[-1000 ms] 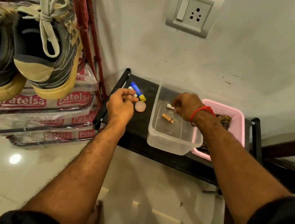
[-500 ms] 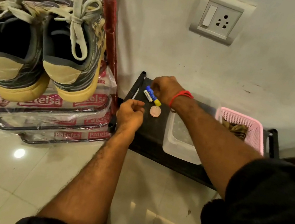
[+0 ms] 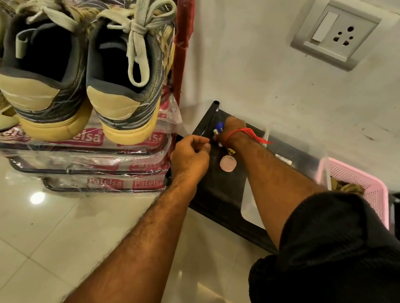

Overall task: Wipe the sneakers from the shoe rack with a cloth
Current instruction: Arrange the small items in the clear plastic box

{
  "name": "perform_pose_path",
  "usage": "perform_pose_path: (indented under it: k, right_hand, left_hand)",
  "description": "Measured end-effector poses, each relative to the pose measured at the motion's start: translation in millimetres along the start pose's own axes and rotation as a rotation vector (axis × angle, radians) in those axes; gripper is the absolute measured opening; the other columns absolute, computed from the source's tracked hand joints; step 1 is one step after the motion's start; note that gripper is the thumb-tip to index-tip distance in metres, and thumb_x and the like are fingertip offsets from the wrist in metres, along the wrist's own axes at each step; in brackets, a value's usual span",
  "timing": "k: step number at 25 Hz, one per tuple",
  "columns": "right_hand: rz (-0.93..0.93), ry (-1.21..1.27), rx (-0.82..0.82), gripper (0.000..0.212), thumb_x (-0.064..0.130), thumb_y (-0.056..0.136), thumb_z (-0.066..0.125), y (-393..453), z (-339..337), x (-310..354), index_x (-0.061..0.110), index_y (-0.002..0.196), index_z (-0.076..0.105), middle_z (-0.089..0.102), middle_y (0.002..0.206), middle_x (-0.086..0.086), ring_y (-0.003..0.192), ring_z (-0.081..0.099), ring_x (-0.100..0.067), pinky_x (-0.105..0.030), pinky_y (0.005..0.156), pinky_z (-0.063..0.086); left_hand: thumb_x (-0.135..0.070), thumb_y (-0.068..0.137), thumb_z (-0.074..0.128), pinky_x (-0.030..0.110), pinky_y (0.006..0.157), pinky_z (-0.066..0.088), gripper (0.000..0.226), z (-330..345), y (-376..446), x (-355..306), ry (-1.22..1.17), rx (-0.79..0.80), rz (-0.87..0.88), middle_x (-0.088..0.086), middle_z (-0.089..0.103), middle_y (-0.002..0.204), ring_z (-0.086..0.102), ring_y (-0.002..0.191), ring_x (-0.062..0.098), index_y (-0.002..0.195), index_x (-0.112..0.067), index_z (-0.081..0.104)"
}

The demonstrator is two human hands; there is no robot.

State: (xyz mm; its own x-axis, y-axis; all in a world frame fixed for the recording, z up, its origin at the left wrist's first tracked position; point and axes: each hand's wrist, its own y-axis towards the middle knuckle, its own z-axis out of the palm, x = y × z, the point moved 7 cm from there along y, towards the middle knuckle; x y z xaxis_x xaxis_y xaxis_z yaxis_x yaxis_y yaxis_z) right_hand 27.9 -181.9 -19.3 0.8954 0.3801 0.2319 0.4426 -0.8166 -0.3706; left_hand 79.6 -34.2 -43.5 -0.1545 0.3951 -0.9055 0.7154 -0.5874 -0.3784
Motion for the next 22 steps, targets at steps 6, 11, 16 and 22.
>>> perform_pose_path:
  k: [6,11,16,22]
  right_hand:
    - [-0.11,0.416,0.038,0.025,0.03,0.09,0.072,-38.7,-19.8,-2.4,0.008,0.101,0.068,0.069,0.091,-0.01,0.083,0.065,-0.021,-0.03,0.076,0.053]
    - [-0.177,0.843,-0.037,0.019,0.021,0.094,0.068,-86.8,-57.2,-40.0,0.005,0.102,0.069,0.068,0.086,-0.01,0.071,0.066,-0.015,-0.028,0.07,0.058]
    - [-0.04,0.421,-0.24,0.034,0.035,0.09,0.072,-94.7,-86.9,-142.4,0.008,0.111,0.07,0.067,0.099,-0.013,0.091,0.062,-0.03,-0.036,0.084,0.05]
    - [-0.062,-0.211,0.007,0.042,0.029,0.085,0.077,-66.4,-21.4,-152.1,0.007,0.12,0.066,0.065,0.12,-0.02,0.109,0.061,-0.036,-0.032,0.088,0.046]
  left_hand:
    - [-0.049,0.104,0.046,0.035,0.08,0.06,0.028,7.8,-6.0,-11.8,-0.217,0.091,-0.054,-0.007,0.066,0.113,0.067,0.106,0.019,0.119,-0.033,0.062]
    - [-0.032,0.105,0.052,0.021,0.053,0.051,0.026,25.8,-16.2,-13.3,-0.294,0.216,-0.08,0.006,0.073,0.103,0.066,0.072,0.011,0.121,-0.016,0.066]
    - [-0.015,0.102,0.058,0.02,0.053,0.053,0.019,35.5,-23.1,-45.3,-0.236,0.206,0.115,-0.001,0.074,0.093,0.066,0.065,0.005,0.121,-0.014,0.064]
    - [-0.031,0.091,0.075,0.026,0.088,0.058,0.024,77.3,-58.9,-59.2,0.064,0.288,0.233,-0.008,0.077,0.094,0.07,0.086,-0.001,0.113,-0.022,0.072]
